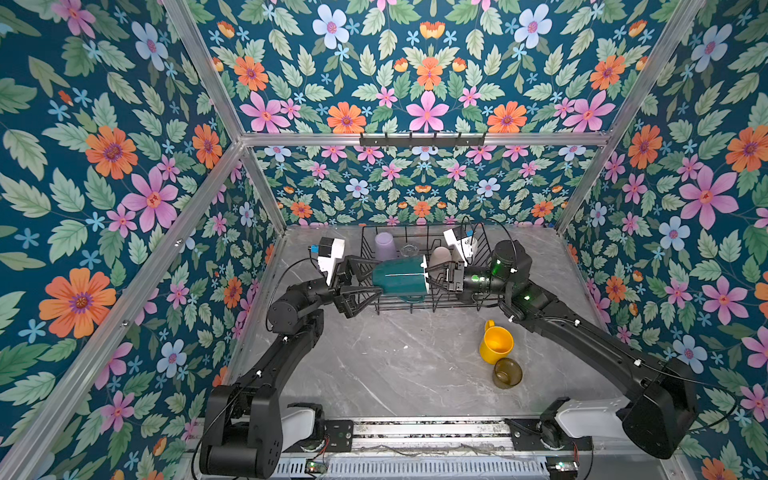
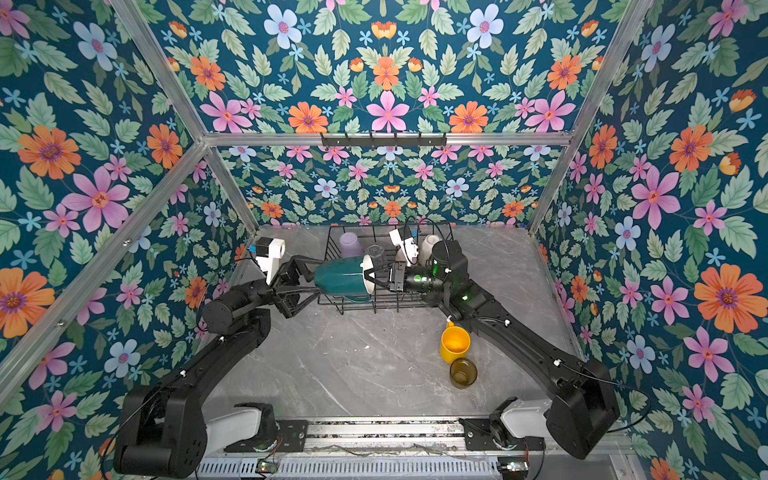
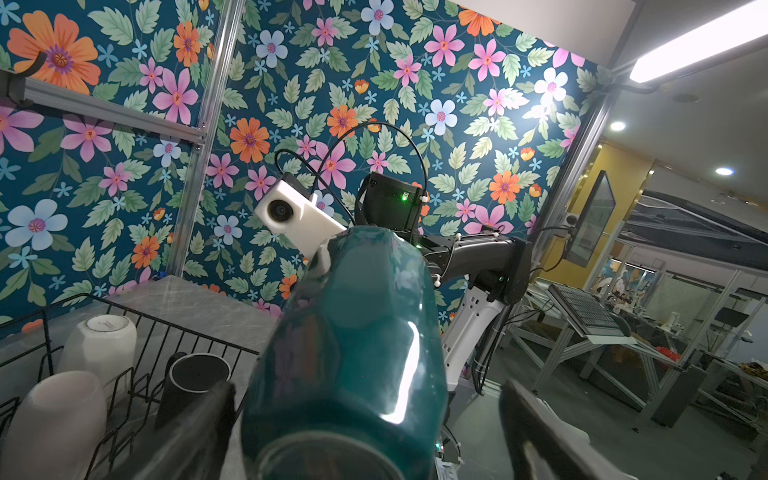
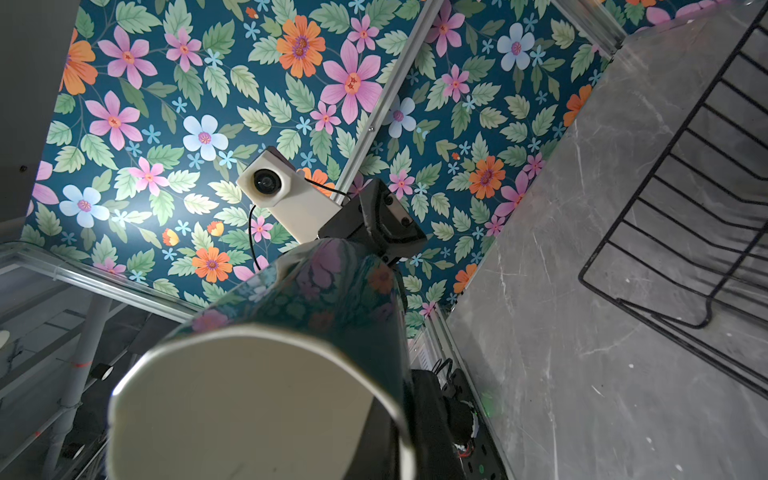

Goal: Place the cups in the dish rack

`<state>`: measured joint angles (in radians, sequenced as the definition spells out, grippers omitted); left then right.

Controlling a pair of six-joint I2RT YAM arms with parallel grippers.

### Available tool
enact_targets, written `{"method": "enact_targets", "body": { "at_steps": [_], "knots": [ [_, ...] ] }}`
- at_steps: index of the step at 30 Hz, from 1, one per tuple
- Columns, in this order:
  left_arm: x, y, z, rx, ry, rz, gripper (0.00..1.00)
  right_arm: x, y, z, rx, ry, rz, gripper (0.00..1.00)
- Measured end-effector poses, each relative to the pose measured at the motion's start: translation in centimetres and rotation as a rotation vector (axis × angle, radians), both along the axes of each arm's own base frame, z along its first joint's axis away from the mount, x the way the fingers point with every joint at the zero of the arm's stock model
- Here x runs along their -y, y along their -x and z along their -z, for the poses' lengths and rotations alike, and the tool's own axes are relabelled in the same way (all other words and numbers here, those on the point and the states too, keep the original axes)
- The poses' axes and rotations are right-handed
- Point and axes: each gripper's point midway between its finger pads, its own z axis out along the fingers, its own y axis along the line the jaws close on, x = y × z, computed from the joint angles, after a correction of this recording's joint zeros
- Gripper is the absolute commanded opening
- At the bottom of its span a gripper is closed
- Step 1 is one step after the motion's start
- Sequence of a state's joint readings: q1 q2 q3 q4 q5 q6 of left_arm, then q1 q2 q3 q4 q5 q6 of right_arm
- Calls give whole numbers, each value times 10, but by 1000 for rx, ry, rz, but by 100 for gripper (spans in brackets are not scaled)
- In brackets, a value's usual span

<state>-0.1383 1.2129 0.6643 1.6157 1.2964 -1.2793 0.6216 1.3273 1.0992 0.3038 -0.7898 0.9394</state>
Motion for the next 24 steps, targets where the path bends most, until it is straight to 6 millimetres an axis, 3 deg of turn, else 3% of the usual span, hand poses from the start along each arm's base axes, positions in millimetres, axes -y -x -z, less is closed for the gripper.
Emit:
{"method": "enact_targets", "body": {
  "at_steps": [24],
  "knots": [
    [0, 6, -1, 12, -9, 10, 98, -38, 1, -4, -4, -20, -82, 0]
  ]
}}
